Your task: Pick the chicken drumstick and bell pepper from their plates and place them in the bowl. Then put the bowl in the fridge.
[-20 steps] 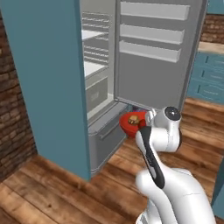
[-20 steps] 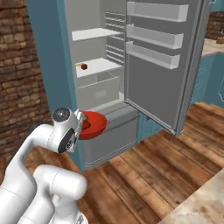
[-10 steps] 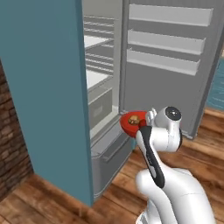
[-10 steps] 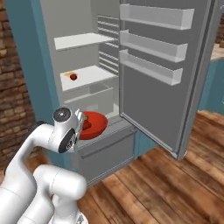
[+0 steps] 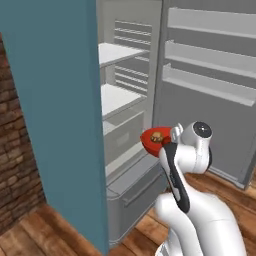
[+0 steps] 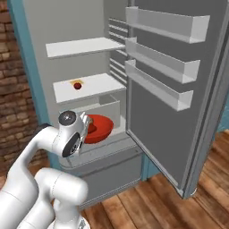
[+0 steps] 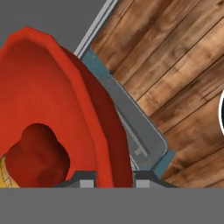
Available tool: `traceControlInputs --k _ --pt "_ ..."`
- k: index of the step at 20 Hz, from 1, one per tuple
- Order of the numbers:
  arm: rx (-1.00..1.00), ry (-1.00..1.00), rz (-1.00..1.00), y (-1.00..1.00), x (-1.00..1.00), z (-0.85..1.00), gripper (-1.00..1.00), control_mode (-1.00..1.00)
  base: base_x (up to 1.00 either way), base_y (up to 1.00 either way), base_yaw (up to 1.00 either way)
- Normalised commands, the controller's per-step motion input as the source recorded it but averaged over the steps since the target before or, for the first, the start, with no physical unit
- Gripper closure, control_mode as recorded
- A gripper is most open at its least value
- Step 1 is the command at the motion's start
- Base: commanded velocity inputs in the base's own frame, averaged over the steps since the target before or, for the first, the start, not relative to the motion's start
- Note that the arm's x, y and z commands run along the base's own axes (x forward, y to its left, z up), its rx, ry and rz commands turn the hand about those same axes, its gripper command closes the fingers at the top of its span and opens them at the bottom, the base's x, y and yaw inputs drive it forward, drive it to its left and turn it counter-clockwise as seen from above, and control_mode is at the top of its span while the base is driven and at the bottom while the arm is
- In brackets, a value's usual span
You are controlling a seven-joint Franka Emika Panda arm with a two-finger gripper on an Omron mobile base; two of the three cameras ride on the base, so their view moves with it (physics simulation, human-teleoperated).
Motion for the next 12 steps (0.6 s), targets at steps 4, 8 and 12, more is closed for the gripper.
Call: traceControlInputs --k 4,8,12 --pt "0.00 0.00 0.00 0.00 0.00 0.00 1.00 1.00 0.46 -0.31 0.53" --pt "0.00 0.00 0.00 0.00 0.00 0.00 1.00 1.00 0.38 -0.42 0.46" --pt "0.00 0.00 0.00 0.00 0.00 0.00 1.00 1.00 0.38 -0.42 0.45"
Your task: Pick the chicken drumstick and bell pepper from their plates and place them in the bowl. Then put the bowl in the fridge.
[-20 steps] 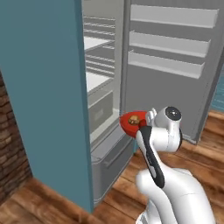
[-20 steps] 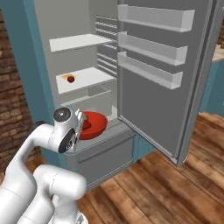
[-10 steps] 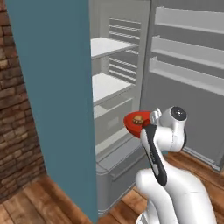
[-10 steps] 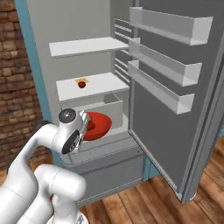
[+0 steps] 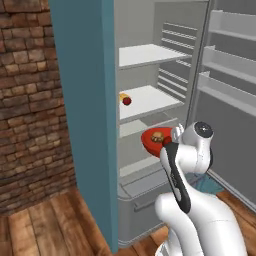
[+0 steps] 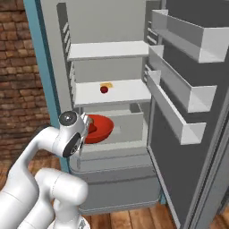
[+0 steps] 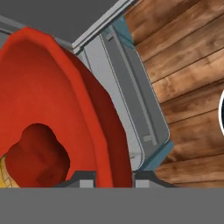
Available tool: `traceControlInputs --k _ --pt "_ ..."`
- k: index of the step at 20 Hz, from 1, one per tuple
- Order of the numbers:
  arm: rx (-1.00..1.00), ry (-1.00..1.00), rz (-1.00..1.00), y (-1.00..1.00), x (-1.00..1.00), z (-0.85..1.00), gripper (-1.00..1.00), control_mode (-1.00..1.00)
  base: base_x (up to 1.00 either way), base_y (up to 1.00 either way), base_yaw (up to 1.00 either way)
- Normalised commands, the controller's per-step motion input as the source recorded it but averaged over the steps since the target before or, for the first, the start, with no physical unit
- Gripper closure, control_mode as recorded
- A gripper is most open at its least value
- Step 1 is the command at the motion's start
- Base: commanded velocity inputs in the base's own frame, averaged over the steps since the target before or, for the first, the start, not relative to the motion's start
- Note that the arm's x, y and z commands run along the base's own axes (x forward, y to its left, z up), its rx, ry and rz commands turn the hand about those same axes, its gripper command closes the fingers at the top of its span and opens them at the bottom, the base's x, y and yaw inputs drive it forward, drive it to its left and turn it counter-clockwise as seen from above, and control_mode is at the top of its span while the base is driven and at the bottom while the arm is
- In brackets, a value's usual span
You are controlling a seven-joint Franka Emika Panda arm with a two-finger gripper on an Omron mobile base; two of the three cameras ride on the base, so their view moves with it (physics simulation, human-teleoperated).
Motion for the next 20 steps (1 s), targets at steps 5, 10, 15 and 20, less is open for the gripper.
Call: traceControlInputs --k 5,10,15,20 --pt "0.00 0.00 0.00 0.00 0.00 0.00 1.00 1.00 0.21 -0.48 0.43" --pt "0.00 0.00 0.00 0.00 0.00 0.00 1.00 1.00 0.27 -0.57 0.21" --pt "0.00 0.00 0.00 0.00 0.00 0.00 1.00 1.00 0.34 -0.39 0.20" --pt "0.00 0.00 0.00 0.00 0.00 0.00 1.00 1.00 0.40 -0.24 0.20"
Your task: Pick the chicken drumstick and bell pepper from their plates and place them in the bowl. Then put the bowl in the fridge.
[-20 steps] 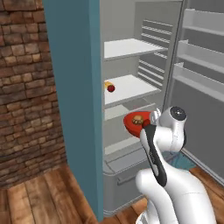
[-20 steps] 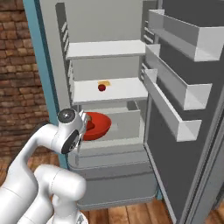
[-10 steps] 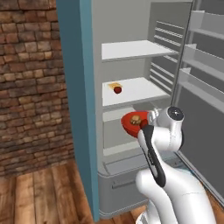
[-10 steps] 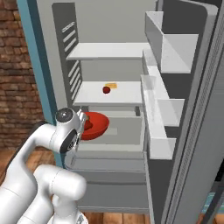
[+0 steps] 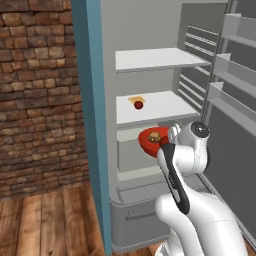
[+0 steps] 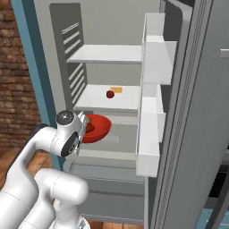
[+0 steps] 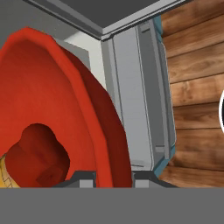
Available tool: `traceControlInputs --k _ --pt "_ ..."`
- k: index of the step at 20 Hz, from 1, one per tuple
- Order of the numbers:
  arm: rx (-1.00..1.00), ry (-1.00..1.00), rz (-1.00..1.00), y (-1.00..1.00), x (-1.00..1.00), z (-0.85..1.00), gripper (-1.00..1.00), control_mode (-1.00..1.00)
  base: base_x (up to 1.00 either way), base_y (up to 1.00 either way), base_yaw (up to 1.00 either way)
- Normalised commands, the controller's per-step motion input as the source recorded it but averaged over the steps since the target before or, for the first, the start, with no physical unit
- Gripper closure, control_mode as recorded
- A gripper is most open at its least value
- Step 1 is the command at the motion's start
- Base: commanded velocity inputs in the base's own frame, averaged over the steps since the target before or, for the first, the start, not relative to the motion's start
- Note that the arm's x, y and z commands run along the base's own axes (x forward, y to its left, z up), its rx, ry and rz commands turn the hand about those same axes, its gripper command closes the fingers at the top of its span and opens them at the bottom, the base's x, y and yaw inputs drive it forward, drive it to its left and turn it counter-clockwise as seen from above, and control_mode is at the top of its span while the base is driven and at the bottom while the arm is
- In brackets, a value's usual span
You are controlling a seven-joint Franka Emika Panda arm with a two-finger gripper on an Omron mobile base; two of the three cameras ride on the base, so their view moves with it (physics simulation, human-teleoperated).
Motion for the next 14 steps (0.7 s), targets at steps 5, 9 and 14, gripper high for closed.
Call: traceControlInputs --k 5,9,14 --pt "0.00 0.00 0.00 0.00 0.00 0.00 1.00 1.00 0.43 -0.27 0.19" --pt "0.00 0.00 0.00 0.00 0.00 0.00 1.00 1.00 0.30 -0.31 0.05" --pt "0.00 0.00 0.00 0.00 0.00 0.00 1.00 1.00 0.04 -0.02 0.00"
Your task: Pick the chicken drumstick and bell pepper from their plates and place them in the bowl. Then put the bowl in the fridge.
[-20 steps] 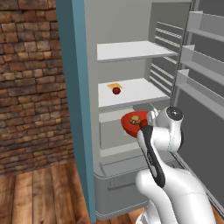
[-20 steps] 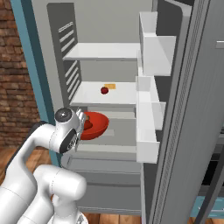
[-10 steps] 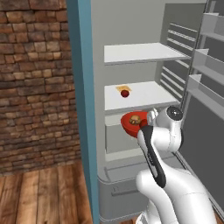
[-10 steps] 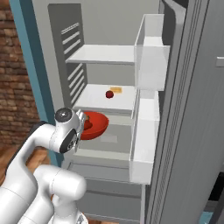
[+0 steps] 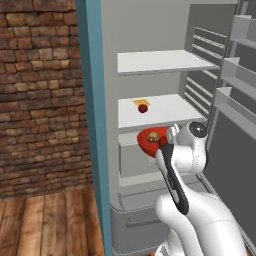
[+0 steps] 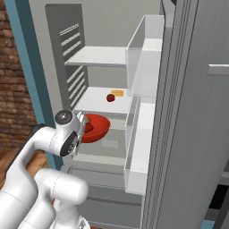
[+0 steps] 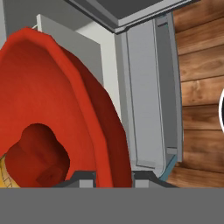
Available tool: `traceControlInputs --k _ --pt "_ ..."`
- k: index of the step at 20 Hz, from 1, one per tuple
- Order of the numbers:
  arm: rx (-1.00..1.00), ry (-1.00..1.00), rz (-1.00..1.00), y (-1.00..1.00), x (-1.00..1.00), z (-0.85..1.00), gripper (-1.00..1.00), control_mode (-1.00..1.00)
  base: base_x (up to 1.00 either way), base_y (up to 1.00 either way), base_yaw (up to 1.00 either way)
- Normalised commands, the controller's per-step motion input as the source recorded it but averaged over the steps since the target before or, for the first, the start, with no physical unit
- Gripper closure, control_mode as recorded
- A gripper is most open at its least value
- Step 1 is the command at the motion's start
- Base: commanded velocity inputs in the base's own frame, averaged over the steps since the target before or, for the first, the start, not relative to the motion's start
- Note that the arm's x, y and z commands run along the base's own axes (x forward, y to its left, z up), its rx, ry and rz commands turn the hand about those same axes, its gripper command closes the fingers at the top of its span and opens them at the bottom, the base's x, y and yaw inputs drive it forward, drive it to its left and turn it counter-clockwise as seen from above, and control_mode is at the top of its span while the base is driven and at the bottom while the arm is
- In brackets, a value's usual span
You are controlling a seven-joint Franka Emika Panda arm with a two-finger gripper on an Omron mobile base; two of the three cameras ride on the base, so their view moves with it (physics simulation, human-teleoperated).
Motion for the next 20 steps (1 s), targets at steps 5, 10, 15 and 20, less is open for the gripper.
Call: traceControlInputs --k 5,10,15,20 --pt "0.00 0.00 0.00 0.00 0.00 0.00 1.00 1.00 0.00 0.00 0.00" --pt "0.00 0.00 0.00 0.00 0.00 0.00 1.00 -1.00 0.00 0.00 0.00" --pt "0.00 0.00 0.00 0.00 0.00 0.00 1.00 -1.00 0.00 0.00 0.00" --pt "0.02 -0.04 -0.07 -0.03 -0.22 0.16 1.00 -1.00 0.00 0.00 0.00"
